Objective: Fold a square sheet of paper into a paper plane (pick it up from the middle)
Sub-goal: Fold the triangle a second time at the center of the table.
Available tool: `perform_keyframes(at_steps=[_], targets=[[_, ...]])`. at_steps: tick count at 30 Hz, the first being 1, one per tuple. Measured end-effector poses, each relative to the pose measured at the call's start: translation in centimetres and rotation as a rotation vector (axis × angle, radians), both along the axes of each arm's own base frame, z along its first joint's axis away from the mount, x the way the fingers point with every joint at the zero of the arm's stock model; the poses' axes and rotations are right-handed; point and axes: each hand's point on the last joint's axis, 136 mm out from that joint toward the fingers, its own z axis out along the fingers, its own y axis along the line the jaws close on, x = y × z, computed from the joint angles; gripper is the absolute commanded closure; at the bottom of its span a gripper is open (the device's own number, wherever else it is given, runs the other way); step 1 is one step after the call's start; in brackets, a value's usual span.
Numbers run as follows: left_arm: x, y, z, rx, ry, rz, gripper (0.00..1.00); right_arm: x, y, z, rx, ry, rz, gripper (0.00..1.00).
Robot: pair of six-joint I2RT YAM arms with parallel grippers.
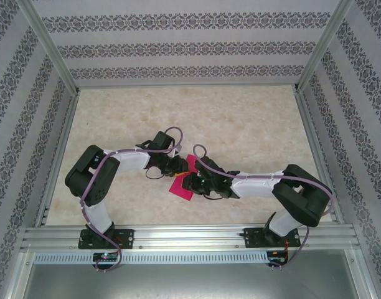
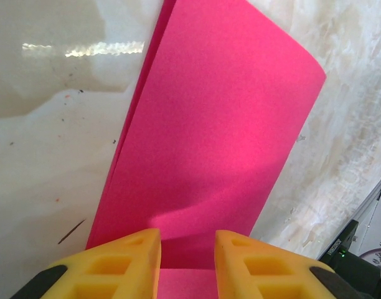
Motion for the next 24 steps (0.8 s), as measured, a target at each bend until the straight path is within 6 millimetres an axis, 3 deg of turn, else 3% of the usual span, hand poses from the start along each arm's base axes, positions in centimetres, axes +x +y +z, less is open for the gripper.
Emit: perform_keyframes(at_steps=[8, 15, 24], targets=[[0.5, 0.1, 1.1, 0.021, -0.024, -0.008, 0.65, -0.5, -0.7, -2.3, -0.039, 0.034, -0.003, 0.78], [0.1, 0.0, 3.4, -0.019, -0.063, -0.009, 0.72, -0.1, -0.1, -2.2, -0.014, 0.02, -0.001, 0.79], [-1.3, -0.2, 0.4, -0.007, 0.001, -0.018, 0.76, -0.2, -0.1, -2.2, -0.008, 0.017, -0.004, 0.8]])
